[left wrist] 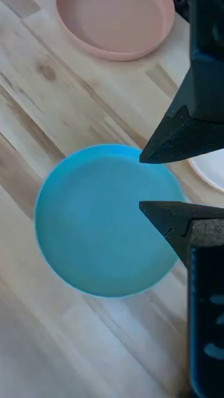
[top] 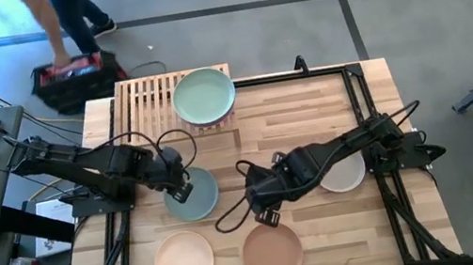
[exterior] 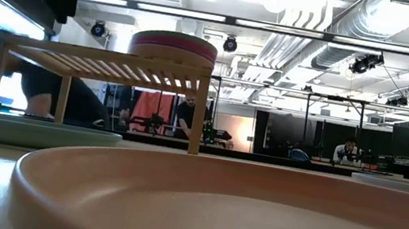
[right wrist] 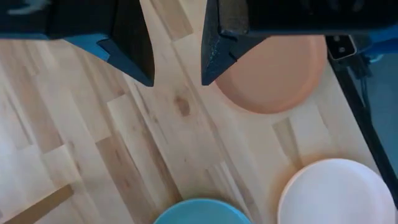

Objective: Place and stack plates onto a shelf
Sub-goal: Put the blue plate on the shelf

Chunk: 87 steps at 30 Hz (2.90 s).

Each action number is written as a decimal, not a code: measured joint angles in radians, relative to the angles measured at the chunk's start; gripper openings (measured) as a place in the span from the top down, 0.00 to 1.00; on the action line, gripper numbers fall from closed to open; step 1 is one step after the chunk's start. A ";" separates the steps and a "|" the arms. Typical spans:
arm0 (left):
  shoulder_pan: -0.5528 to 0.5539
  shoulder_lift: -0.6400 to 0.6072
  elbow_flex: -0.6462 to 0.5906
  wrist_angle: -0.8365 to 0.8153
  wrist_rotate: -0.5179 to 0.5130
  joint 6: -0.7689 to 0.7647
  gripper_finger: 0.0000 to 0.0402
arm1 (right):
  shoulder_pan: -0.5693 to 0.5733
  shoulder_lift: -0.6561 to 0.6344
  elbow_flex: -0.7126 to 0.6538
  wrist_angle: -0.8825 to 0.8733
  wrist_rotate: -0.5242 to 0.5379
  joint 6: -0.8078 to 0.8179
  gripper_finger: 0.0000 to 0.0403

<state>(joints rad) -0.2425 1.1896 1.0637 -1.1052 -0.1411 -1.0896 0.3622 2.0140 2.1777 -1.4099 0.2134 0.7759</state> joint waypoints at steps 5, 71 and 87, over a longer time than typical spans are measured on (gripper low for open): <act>-0.071 0.017 0.000 0.000 -0.003 -0.138 0.76 | 0.018 0.000 0.000 0.001 0.000 0.039 0.73; -0.202 0.518 0.000 0.147 0.112 0.418 0.76 | -0.024 0.001 0.000 -0.014 0.045 -0.282 0.73; -0.202 0.533 0.000 0.172 0.143 0.516 0.76 | -0.024 0.001 0.000 -0.006 0.049 -0.230 0.73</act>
<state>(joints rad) -0.4442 1.7229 1.0634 -0.9329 0.0021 -0.5739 0.3382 2.0151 2.1773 -1.4160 0.2620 0.5457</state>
